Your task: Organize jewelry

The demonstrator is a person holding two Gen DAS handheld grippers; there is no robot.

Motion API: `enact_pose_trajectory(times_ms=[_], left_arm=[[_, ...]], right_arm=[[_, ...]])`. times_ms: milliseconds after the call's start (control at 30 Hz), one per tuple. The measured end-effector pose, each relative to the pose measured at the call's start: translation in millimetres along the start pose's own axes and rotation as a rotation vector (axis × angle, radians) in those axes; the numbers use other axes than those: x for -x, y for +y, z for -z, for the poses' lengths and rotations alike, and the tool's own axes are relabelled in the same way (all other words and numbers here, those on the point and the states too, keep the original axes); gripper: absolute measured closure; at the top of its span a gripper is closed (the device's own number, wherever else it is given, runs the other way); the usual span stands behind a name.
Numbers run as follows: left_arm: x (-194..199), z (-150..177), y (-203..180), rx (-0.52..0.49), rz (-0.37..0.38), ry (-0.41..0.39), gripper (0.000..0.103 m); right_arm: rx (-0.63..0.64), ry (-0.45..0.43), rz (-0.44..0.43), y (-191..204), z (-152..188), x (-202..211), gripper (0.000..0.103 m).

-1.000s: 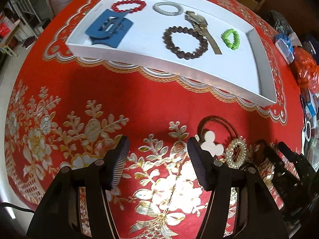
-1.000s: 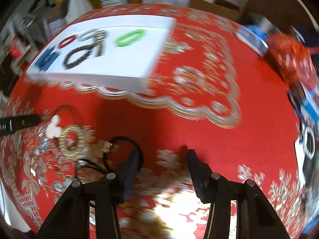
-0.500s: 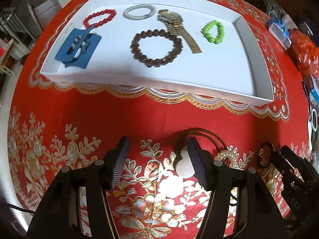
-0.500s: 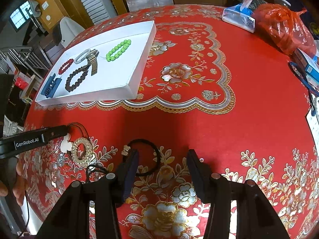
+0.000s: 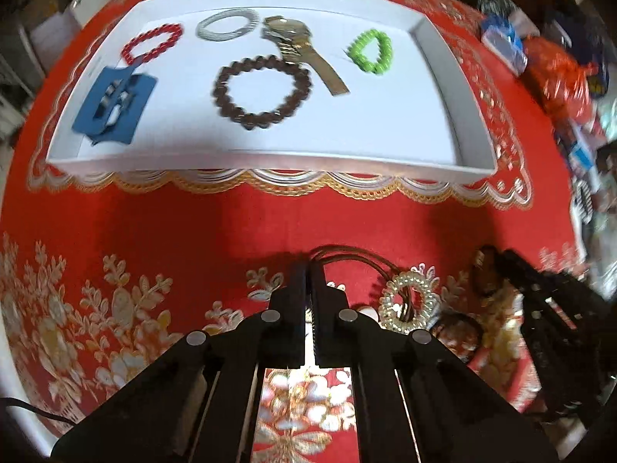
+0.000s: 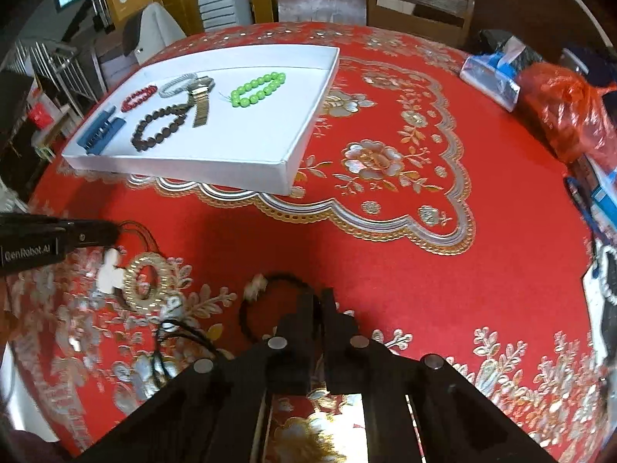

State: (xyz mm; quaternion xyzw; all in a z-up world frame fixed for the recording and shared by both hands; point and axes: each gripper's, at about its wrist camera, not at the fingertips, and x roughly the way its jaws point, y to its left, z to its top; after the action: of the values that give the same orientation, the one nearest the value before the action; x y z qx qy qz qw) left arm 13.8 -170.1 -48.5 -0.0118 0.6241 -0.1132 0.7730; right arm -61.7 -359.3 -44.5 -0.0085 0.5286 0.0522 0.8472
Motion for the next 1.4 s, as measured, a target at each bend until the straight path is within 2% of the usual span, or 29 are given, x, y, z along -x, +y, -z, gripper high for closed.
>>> enact_pose_trajectory(times_ms=[300,500,667,733,800,900,1000,1033,1100,1133,1233,1400], left_arm=[[49.8,-11.1,5.4,0.035,0.069,-0.078,0.102],[100.7,1.4,21.1,0.03,0.096,-0.134,0.102],[126.5,5.9,26.4,0.022,0.094,-0.175,0.102],[131.5,7.8,28.1,0.025,0.092,-0.183,0.102],[133.2,9.4,29.3,0.029,0.093,-0.185,0.102],[134.2,11.9,28.3,0.021,0.076,-0.19,0.102],[132.1,12.7,28.9,0.026,0.078,-0.182,0.102],[131.4,12.6,29.2,0.028,0.077,-0.18,0.102],[130.5,12.3,29.7,0.032,0.077,-0.178,0.102],[130.1,12.0,29.8,0.033,0.078,-0.175,0.102],[131.0,10.4,29.4,0.032,0.079,-0.177,0.102],[137.9,4.5,25.0,0.025,0.085,-0.192,0.102]], right_arm=[[-0.057,-0.098,-0.11,-5.8,-13.1,45.0,0.102],[-0.061,-0.146,-0.156,-5.3,-26.0,68.9,0.102],[-0.047,-0.08,-0.179,-8.2,-23.9,52.9,0.1],[-0.056,-0.018,-0.171,-11.2,-18.8,36.0,0.093],[-0.047,0.012,-0.14,-11.2,-13.2,22.1,0.079],[-0.027,0.047,-0.12,-8.4,-5.9,4.7,0.078],[0.016,0.044,-0.054,-4.4,-2.5,-2.6,0.077],[0.03,0.042,-0.053,-3.2,-1.7,-3.7,0.078],[0.066,0.033,-0.002,0.2,-0.2,-4.7,0.096],[0.071,0.033,0.0,-0.8,-1.0,-4.4,0.101],[0.041,0.034,-0.042,-7.1,-3.0,0.5,0.101],[-0.03,-0.035,-0.1,-22.6,-14.2,28.0,0.101]])
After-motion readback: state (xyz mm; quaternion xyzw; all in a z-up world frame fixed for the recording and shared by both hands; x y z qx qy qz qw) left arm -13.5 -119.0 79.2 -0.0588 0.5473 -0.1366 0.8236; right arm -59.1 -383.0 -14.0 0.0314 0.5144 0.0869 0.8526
